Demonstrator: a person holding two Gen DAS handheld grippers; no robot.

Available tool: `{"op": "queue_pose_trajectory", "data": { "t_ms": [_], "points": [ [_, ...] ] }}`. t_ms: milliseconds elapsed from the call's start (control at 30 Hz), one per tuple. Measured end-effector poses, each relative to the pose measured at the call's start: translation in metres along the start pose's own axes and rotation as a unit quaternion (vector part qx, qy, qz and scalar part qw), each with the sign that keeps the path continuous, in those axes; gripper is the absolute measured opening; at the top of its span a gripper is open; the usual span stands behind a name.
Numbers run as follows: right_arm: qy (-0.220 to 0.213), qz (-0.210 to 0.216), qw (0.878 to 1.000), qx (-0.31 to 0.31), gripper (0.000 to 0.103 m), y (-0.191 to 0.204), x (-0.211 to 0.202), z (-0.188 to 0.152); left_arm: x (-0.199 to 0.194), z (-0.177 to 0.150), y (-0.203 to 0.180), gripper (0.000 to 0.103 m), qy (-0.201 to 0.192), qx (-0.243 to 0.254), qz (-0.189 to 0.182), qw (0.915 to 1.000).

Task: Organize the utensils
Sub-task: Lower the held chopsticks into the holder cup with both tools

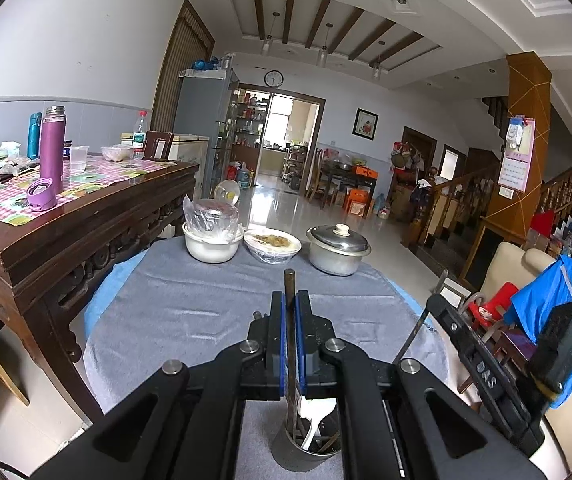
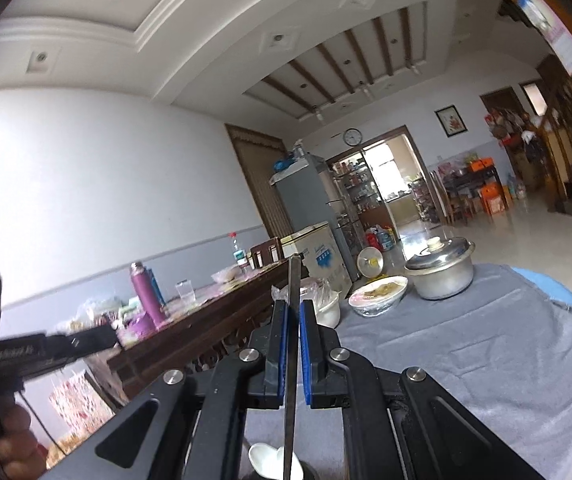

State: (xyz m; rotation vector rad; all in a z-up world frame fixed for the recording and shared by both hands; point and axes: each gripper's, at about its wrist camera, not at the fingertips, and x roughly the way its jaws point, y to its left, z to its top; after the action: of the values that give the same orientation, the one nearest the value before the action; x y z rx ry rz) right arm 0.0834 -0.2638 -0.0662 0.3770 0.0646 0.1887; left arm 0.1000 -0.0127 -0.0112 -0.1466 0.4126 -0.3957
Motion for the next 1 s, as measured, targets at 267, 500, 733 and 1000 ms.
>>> {"op": "queue_pose_trajectory", "data": {
  "t_ms": [267,500,733,1000],
  "points": [
    [0.018,-0.005,0.999,-0.051,0.007,0.024,-0.014,-0.016,0.001,0.0,0.001,0.005,0.003,0.004,-0.002,1.0],
    [0.021,-0.008,0.996,-0.081,0.007,0.04,-0.029,-0.018,0.001,-0.002,-0.001,0.005,0.01,0.011,-0.009,0.9999],
    [0.045,-0.018,0.995,-0.089,0.007,0.042,-0.029,-0.023,0.005,-0.008,-0.005,0.005,0.028,0.023,-0.013,0.9993],
    [0.053,-0.022,0.995,-0.087,0.007,0.046,-0.031,-0.025,0.002,-0.013,-0.005,0.005,0.033,0.027,-0.017,0.999]
  ]
}}
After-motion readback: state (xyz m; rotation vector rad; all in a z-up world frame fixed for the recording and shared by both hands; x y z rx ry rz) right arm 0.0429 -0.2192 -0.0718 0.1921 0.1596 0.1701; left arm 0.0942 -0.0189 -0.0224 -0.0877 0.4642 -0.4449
